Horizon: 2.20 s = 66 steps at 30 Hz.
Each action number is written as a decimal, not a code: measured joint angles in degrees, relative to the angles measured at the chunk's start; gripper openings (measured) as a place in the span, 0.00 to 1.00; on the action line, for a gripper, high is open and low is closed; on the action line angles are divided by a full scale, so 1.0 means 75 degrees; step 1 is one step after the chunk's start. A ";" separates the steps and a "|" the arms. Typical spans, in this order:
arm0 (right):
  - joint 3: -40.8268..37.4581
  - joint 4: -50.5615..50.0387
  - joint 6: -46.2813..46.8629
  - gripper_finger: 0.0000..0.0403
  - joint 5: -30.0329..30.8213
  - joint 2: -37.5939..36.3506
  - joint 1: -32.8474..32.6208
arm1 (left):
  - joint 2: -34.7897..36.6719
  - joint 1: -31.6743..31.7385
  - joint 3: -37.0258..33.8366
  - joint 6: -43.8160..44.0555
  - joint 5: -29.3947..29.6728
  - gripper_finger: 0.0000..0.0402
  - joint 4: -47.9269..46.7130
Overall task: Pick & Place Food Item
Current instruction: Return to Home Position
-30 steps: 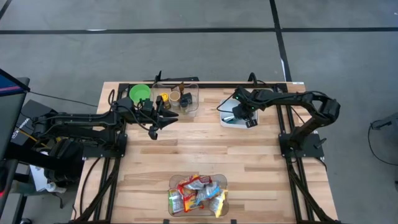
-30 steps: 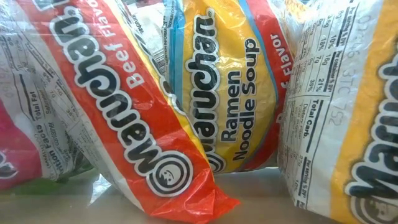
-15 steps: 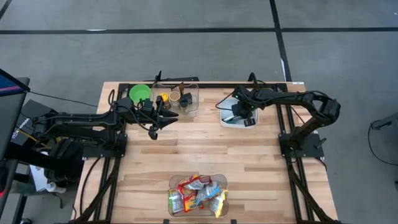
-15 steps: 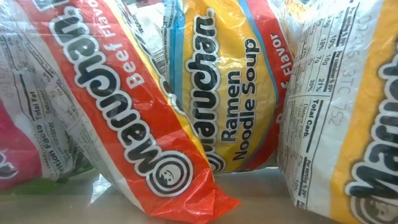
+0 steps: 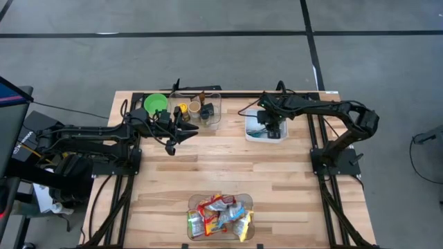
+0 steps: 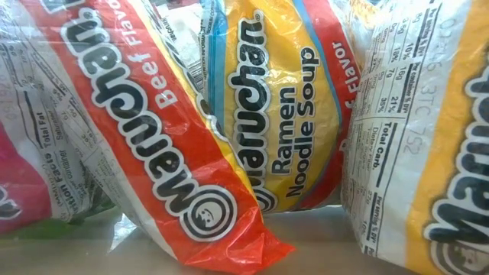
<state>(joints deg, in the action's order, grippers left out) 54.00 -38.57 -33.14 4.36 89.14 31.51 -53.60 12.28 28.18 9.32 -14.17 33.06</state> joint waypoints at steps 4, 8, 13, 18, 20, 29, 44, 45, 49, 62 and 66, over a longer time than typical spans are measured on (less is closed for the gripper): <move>0.0000 0.0017 0.0896 0.36 0.0000 0.0000 0.0000 | 0.0000 0.0000 -0.0001 -0.0003 -0.0001 0.21 0.0000; 0.0000 0.0372 0.1649 0.35 -0.0003 0.0000 0.0003 | -0.0001 0.0002 -0.0001 -0.0002 -0.0001 0.21 0.0000; 0.0097 0.0559 0.2080 0.32 -0.0030 0.0000 0.0002 | -0.0001 0.0002 0.0000 -0.0002 0.0000 0.21 0.0000; 0.0143 0.0577 0.2106 0.30 -0.0029 -0.0003 -0.0091 | -0.0003 0.0002 0.0000 -0.0003 -0.0003 0.21 0.0003; 0.0143 0.0580 0.2106 0.29 -0.0026 -0.0003 -0.0099 | 0.0000 0.0002 -0.0001 -0.0001 0.0000 0.21 0.0000; 0.0143 0.0631 0.2036 0.29 -0.0008 -0.0003 -0.0099 | 0.0000 -0.0001 0.0000 0.0000 -0.0003 0.21 0.0000; 0.0143 0.0505 0.1738 0.01 -0.0006 -0.0003 -0.0099 | -0.0001 -0.0001 -0.0003 -0.0003 -0.0002 0.21 0.0003; 0.0143 0.0476 0.1745 0.02 -0.0006 -0.0003 -0.0099 | -0.0001 -0.0001 -0.0001 -0.0001 -0.0001 0.21 0.0001; 0.0287 0.0042 0.1906 0.06 -0.0006 -0.0003 -0.0112 | -0.0003 0.0002 0.0000 0.0000 0.0000 0.21 0.0003; 0.0722 -0.1054 0.2431 0.10 -0.0003 -0.0003 -0.0205 | -0.0003 0.0002 0.0000 0.0000 0.0000 0.21 0.0000; 0.0752 -0.1033 0.2164 0.10 -0.0006 -0.0003 -0.0214 | 0.0000 0.0001 0.0000 0.0000 -0.0003 0.21 0.0000</move>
<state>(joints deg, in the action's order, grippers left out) 59.64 -46.32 -16.91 4.32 89.12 29.90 -53.60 12.29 28.18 9.32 -14.19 33.06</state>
